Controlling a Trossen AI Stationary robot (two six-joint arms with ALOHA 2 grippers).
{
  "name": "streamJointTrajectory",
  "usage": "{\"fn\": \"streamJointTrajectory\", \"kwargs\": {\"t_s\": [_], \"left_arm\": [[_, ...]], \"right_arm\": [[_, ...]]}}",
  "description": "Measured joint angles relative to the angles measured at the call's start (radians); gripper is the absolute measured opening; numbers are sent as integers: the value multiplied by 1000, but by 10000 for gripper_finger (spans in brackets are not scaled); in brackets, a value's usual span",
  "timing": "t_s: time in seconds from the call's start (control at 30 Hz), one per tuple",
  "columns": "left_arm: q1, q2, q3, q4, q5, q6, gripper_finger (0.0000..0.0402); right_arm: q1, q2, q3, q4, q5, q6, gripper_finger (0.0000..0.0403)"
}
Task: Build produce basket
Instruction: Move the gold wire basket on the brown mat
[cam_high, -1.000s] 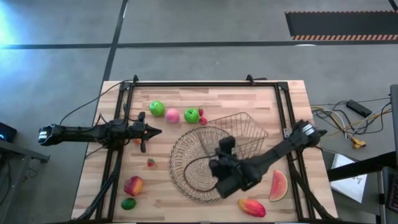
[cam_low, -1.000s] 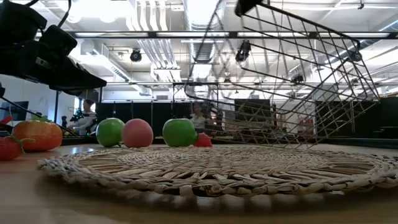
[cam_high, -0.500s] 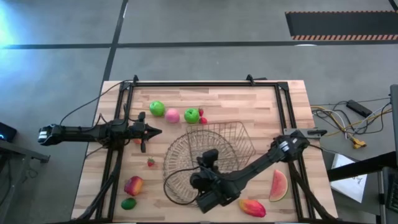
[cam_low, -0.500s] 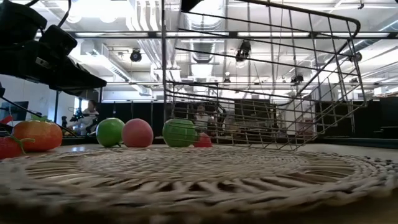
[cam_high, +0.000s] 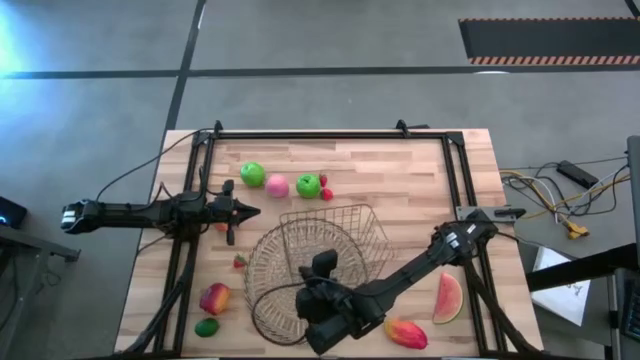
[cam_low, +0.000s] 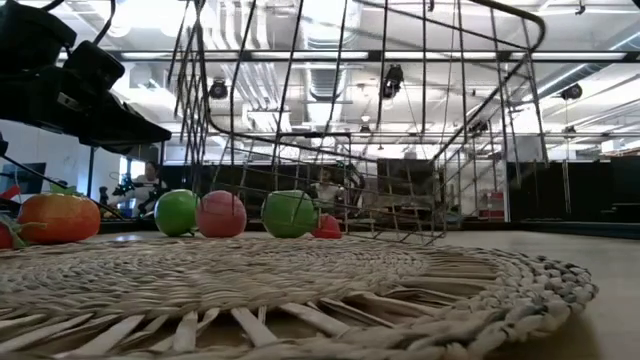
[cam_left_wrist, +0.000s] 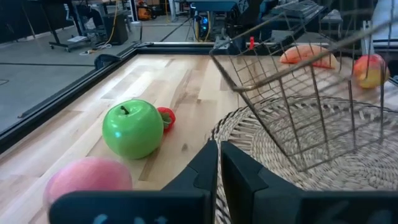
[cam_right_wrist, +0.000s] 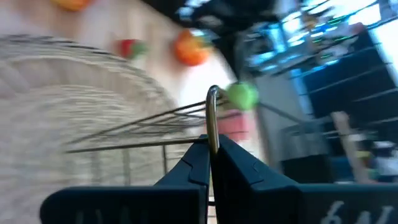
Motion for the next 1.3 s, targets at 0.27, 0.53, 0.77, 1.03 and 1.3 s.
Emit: {"fn": "streamJointTrajectory", "kwargs": {"t_s": [0.27,0.53,0.77,1.03,1.3], "left_arm": [[0,-1,0,0,0,0,3],[0,-1,0,-1,0,0,3],[0,1,0,-1,0,0,3],[0,0,0,-1,0,0,3],[0,-1,0,0,0,0,3]], "right_arm": [[-3,85,-3,148,-132,31,12],[-14,95,-3,397,-190,-80,12],[-19,96,-3,418,-351,-50,14],[-38,135,-8,446,-521,18,68],[-81,133,-34,349,-561,55,163]]}}
